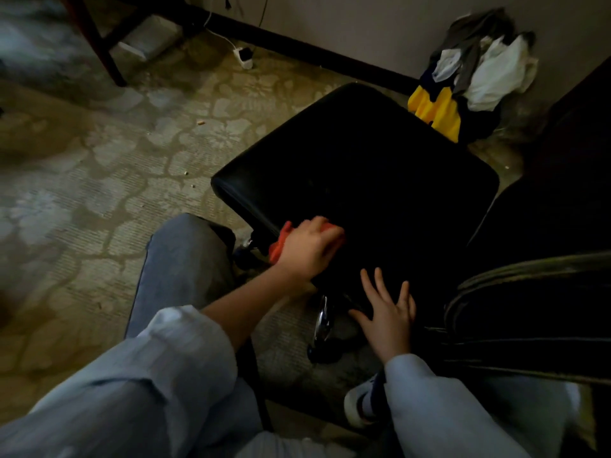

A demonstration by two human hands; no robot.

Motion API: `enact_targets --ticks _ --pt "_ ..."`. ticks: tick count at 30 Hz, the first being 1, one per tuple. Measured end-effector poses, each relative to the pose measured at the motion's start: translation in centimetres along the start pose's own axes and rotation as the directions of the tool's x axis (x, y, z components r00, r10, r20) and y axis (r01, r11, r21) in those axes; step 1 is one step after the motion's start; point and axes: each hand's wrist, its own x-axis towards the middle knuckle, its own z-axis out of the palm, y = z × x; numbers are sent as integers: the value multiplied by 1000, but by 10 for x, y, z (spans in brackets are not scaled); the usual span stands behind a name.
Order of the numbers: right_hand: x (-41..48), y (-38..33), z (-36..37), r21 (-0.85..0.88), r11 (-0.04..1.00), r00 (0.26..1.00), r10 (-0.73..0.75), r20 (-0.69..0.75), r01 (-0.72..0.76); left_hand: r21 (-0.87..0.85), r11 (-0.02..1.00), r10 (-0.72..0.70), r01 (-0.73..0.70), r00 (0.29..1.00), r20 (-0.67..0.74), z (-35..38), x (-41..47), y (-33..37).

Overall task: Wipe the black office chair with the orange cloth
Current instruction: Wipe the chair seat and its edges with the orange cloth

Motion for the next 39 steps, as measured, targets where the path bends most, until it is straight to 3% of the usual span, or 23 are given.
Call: enact_targets --ticks 3,7,10,12,16,21,23,25,28,30,35,39 --pt "-1 -4 -1 -11 1000 1000 3 7 -3 -91 952 -299 291 950 -86 -18 -10 -31" --pt "-2 -13 -3 -26 999 999 28 24 -27 -298 809 -567 507 807 -166 -28 -27 -39" --pt "-3 -21 -4 -27 999 999 43 26 -43 -453 648 -706 613 706 -54 -21 -52 -12" --pt "-2 -25 -3 -59 996 998 62 33 -60 -461 628 -707 627 708 1 -12 -62 3" --pt "-1 -33 0 -77 994 996 81 36 -78 -345 713 -665 610 744 -59 -1 -64 16" --pt "-1 -36 2 -71 994 996 85 19 -83 -157 882 -456 444 889 -49 9 -78 29" --pt "-1 -35 2 -62 995 997 78 15 -77 -148 900 -419 410 907 -35 8 -80 27" --pt "-2 -33 1 -72 995 997 71 21 -69 -223 859 -485 460 872 -66 6 -75 25" --pt "-1 -31 1 -67 996 997 64 32 -62 -413 707 -673 575 727 -140 0 -63 22" --pt "-2 -31 1 -71 996 997 62 33 -60 -451 686 -688 571 711 -146 1 -59 21" --pt "-1 -34 3 -80 994 997 71 22 -69 -270 832 -526 484 844 -107 10 -64 21" --pt "-2 -33 1 -75 995 997 69 35 -66 -216 941 -258 261 965 41 18 -85 43"
